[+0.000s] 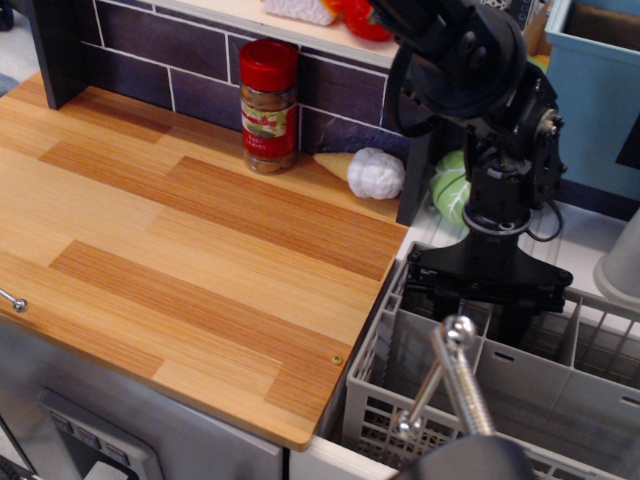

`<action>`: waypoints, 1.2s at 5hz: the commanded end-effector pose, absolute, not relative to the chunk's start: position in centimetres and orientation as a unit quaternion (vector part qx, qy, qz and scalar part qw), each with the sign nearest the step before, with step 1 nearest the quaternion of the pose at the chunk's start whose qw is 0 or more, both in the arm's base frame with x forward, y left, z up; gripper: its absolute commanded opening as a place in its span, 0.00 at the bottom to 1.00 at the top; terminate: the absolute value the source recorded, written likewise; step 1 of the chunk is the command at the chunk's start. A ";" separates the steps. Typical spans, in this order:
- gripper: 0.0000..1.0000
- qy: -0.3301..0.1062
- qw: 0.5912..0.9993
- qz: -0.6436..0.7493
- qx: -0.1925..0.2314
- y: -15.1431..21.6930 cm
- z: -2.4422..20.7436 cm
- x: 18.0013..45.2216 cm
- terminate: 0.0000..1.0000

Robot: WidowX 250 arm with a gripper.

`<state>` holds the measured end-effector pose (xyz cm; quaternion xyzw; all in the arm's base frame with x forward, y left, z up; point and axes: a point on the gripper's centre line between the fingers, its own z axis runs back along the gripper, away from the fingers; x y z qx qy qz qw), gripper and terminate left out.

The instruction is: Move drying rack out of sink

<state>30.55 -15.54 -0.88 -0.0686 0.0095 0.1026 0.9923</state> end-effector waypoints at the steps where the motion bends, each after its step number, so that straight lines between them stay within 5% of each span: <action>1: 0.00 -0.020 0.993 0.089 -0.081 -15.6 1.0 32.1 0.00; 2: 0.00 -0.022 0.993 0.087 -0.078 -15.5 0.9 32.1 0.00; 3: 0.00 -0.031 0.995 0.058 -0.081 -15.1 3.5 32.1 0.00; 5: 0.00 -0.022 0.989 0.055 -0.137 -14.7 12.8 32.7 0.00; 6: 0.00 -0.011 0.993 0.038 -0.113 -13.5 14.5 32.4 0.00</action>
